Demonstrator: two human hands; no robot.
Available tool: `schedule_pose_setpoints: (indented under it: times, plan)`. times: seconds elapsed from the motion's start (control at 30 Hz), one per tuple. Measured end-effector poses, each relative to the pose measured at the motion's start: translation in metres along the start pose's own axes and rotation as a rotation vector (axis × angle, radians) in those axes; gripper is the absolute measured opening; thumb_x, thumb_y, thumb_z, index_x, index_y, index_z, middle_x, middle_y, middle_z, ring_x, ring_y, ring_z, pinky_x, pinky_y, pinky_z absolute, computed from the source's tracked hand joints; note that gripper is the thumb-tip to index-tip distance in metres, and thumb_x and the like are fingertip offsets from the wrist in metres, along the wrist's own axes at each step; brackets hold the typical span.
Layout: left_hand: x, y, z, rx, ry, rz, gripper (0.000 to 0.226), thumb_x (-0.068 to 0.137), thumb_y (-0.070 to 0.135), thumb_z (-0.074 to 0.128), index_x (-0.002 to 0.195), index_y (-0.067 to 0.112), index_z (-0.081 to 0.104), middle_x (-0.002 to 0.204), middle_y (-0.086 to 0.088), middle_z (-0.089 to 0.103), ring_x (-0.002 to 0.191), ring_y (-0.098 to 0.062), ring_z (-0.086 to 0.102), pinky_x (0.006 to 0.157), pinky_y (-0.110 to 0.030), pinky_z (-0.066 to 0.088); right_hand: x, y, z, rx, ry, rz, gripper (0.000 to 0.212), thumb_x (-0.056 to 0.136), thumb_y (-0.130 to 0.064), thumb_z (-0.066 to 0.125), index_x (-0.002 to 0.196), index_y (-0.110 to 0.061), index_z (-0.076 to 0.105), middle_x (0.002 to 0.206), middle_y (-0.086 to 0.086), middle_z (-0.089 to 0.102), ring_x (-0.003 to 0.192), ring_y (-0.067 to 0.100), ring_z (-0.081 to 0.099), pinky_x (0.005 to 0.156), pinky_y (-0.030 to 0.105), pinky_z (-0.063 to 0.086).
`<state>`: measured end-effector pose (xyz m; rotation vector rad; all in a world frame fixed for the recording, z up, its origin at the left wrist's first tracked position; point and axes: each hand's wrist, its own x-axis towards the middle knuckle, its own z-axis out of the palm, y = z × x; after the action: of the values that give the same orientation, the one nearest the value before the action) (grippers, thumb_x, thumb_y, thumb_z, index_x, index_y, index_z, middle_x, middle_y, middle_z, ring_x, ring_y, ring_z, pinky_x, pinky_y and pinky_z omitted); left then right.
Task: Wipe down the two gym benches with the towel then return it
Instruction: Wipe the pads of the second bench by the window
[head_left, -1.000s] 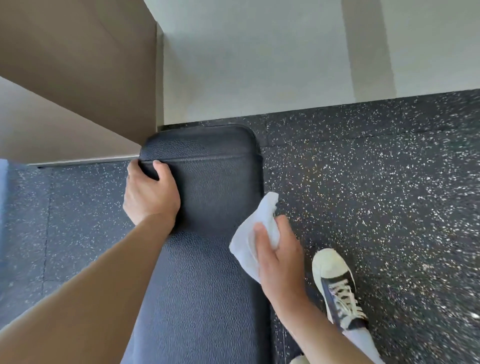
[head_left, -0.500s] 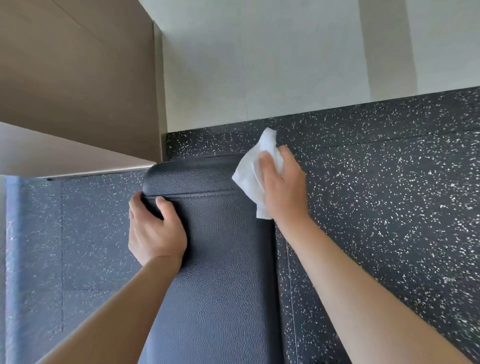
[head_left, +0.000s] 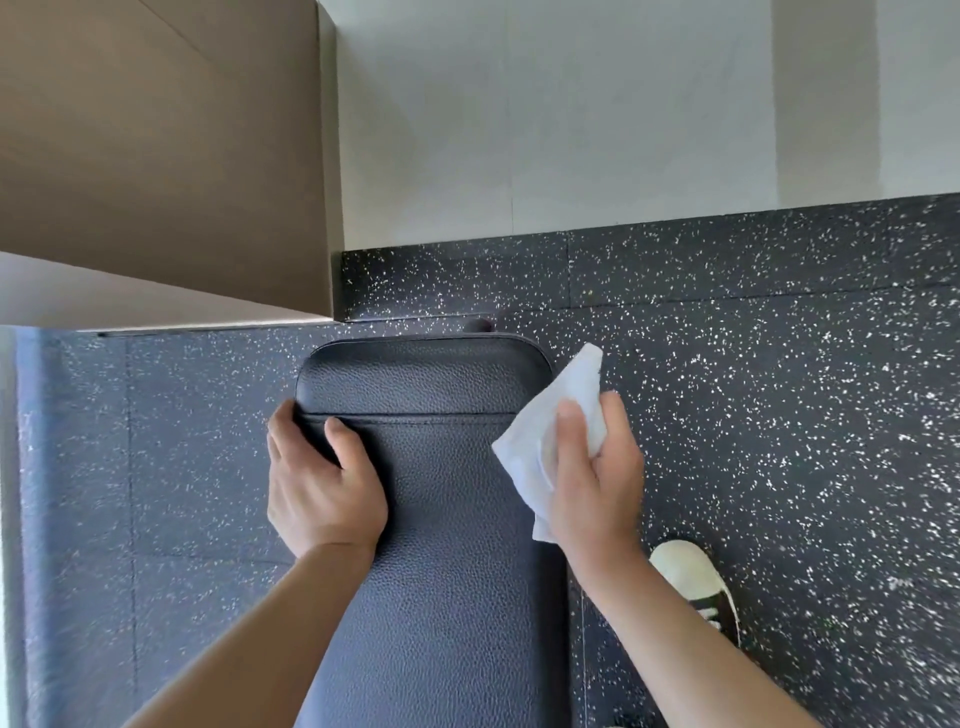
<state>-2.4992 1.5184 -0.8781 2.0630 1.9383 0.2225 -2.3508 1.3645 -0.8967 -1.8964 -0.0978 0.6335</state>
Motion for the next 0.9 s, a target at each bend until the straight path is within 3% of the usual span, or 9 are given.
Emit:
schedule_pose_setpoints:
  times: [0.13,0.3,0.43,0.6,0.77,0.9]
  plan:
    - [0.001,0.0,0.001,-0.005,0.016,-0.001,0.059,0.093,0.055,0.03,0.142,0.024,0.042,0.137,-0.009,0.062,0.109,-0.043,0.062,0.087,-0.052,0.046,0.042,-0.017,0.012,-0.013,-0.002,-0.024,0.034,0.101,-0.048,0.049,0.074,-0.031,0.039,0.063,-0.018,0.05,0.058,0.006,0.042,0.057,0.031,0.037]
    - [0.0,0.0,0.002,-0.007,0.031,0.0,0.058,0.094,0.056,0.03,0.142,0.025,0.043,0.137,-0.006,0.062,0.11,-0.041,0.062,0.088,-0.05,0.045,0.03,-0.011,0.008,-0.008,-0.004,-0.014,0.036,0.099,-0.053,0.047,0.077,-0.026,0.042,0.065,-0.015,0.052,0.06,0.01,0.045,0.06,0.036,0.041]
    - [0.001,-0.002,0.003,-0.01,0.047,-0.003,0.061,0.093,0.057,0.029,0.142,0.024,0.045,0.135,-0.007,0.065,0.113,-0.04,0.063,0.09,-0.05,0.045,-0.003,0.0,0.002,-0.03,0.029,-0.069,0.032,0.101,-0.049,0.049,0.078,-0.028,0.04,0.069,-0.014,0.054,0.062,0.009,0.047,0.061,0.03,0.041]
    - [0.0,-0.002,0.002,-0.015,0.073,0.017,0.064,0.093,0.057,0.03,0.141,0.019,0.048,0.131,-0.011,0.067,0.116,-0.04,0.062,0.096,-0.049,0.045,-0.069,0.033,-0.013,-0.054,0.046,-0.071,0.033,0.1,-0.048,0.05,0.078,-0.026,0.039,0.07,-0.01,0.053,0.065,0.012,0.047,0.065,0.033,0.042]
    - [-0.008,-0.003,0.0,-0.081,0.073,0.081,0.058,0.097,0.047,0.033,0.147,0.02,0.043,0.143,-0.009,0.059,0.123,-0.037,0.058,0.098,-0.047,0.042,-0.159,0.078,-0.042,-0.062,0.033,-0.075,0.036,0.097,-0.057,0.046,0.079,-0.026,0.042,0.069,-0.005,0.054,0.064,0.016,0.051,0.061,0.028,0.042]
    - [-0.023,-0.017,-0.009,-0.084,-0.034,0.171,0.059,0.103,0.038,0.035,0.159,0.019,0.033,0.157,-0.013,0.045,0.137,-0.038,0.048,0.11,-0.05,0.038,-0.225,0.109,-0.063,-0.058,-0.013,-0.021,0.042,0.094,-0.063,0.045,0.082,-0.023,0.045,0.068,-0.002,0.054,0.068,0.022,0.055,0.067,0.047,0.048]
